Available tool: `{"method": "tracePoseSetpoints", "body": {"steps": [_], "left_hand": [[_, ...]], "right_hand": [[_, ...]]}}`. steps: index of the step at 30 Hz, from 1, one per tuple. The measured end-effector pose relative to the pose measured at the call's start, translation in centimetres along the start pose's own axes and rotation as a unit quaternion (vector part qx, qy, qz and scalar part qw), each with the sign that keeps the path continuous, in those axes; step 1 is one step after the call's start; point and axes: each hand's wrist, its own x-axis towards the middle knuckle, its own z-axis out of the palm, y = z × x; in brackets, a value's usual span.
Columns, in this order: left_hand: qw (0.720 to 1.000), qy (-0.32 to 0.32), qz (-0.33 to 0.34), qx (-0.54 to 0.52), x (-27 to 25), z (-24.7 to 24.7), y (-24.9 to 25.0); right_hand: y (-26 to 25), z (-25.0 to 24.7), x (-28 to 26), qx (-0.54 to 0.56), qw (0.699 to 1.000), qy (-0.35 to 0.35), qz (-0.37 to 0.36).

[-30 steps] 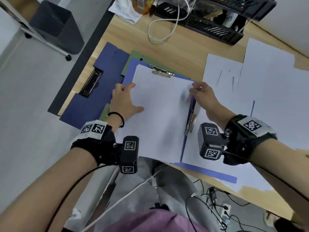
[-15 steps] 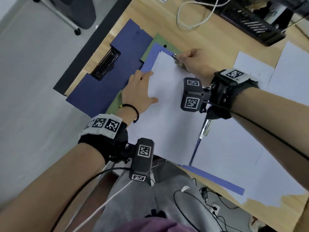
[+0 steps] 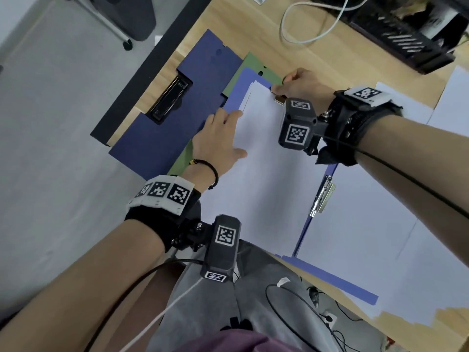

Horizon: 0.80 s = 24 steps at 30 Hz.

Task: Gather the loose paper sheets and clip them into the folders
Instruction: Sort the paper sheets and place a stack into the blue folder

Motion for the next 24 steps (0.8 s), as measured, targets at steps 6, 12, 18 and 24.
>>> {"method": "tracePoseSetpoints", "body": {"steps": [6, 12, 18, 24], "left_hand": [[0.999, -0.013, 0.028, 0.016, 0.5, 0.1, -0.2], [0.999, -0.031, 0.031, 0.014, 1.1, -0.1, -0.4], [0.999, -0.038, 0.018, 0.004, 1.5, -0.2, -0.5], [0.999, -0.039, 0.017, -0.008, 1.8, -0.4, -0.7]], "right_hand": [[1.1, -0.5, -0.4, 0.037, 0.998, -0.009, -0.048], [1.7, -0.4, -0.1, 0.041, 0.997, -0.015, -0.063], [0.8, -0.3, 0.9, 0.014, 0.999, -0.004, -0.035], [-0.5, -1.8, 0.9, -0.074, 0.994, -0.079, -0.033]]}}
